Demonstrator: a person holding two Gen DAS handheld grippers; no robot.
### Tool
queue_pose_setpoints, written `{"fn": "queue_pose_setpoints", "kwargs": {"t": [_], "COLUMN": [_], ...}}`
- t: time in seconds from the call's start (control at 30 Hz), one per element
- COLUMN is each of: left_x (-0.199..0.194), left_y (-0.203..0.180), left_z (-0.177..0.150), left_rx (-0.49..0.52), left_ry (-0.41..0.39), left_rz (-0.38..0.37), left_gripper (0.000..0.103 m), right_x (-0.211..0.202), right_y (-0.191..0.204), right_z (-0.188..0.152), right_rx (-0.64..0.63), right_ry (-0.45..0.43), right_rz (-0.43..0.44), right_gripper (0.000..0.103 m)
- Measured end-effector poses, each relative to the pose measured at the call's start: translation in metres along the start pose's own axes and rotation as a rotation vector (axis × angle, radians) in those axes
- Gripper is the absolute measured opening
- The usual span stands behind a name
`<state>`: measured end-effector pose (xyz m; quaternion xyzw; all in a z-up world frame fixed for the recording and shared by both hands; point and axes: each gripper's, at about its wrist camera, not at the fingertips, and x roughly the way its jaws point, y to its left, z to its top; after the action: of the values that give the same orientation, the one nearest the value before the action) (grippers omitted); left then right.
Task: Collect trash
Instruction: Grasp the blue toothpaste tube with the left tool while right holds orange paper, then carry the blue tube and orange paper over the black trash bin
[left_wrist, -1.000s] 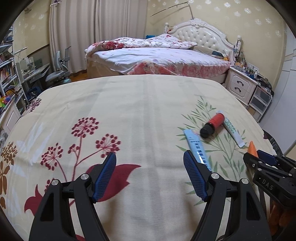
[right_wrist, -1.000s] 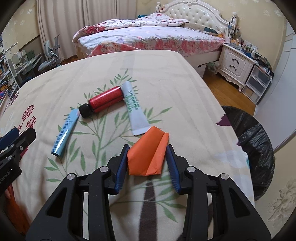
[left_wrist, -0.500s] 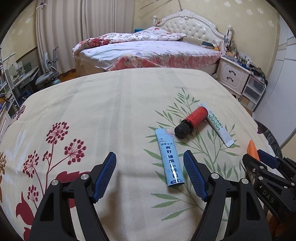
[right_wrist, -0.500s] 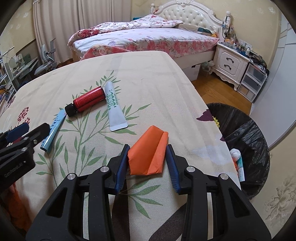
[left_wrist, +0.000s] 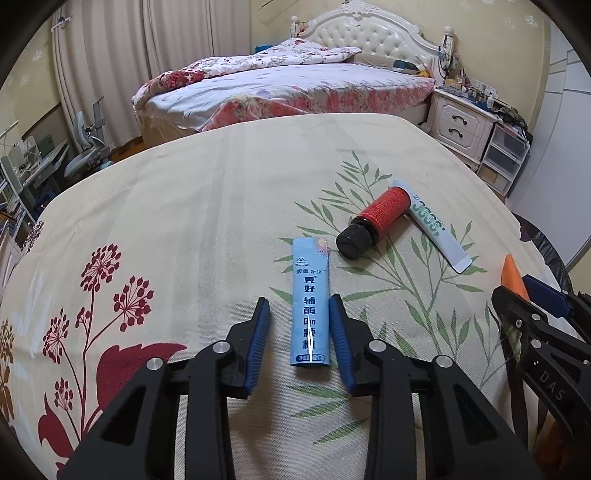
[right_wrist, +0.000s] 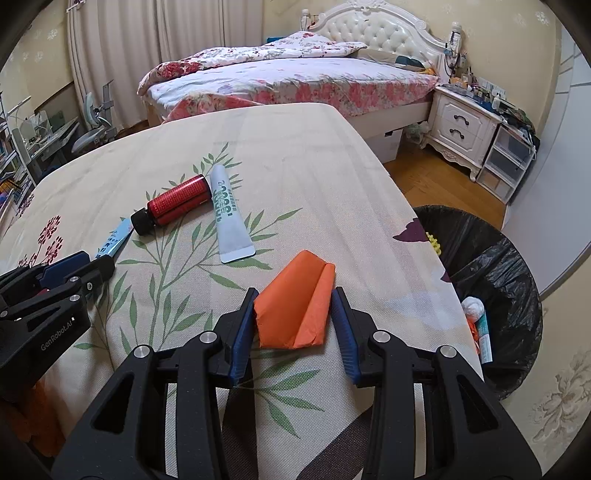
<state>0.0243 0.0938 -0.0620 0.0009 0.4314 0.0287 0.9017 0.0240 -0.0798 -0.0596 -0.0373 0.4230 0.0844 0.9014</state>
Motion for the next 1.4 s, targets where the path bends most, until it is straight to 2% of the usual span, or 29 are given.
{"fn": "queue_pose_setpoints", "kwargs": {"t": [0.17, 0.47, 1.07, 1.4], "left_x": [-0.001, -0.004, -0.012, -0.027], "left_y": [0.0, 0.003, 0.006, -0.005], "left_z": [0.0, 0.001, -0.002, -0.004], "left_rx": [0.001, -0.011, -0.035, -0.012], "left_ry": [-0.003, -0.009, -0.047, -0.088], "left_rz": [-0.013, -0.051, -0.087, -0.111], "left_gripper": [0.022, 0.018, 0.018, 0.018], "right_x": [-0.001, -0.002, -0.004, -0.014], "right_y": [0.0, 0.001, 0.003, -0.005], "right_z": [0.001, 0.002, -0.002, -0.002], "right_rx": [-0.002, 0.001, 0.0, 0.014], "right_ry": [-0.001, -0.006, -0.021, -0.038], "right_rz": [-0.004, -0.02, -0.054, -0.062], "right_gripper": [0.038, 0.037, 0.037, 0.037]}}
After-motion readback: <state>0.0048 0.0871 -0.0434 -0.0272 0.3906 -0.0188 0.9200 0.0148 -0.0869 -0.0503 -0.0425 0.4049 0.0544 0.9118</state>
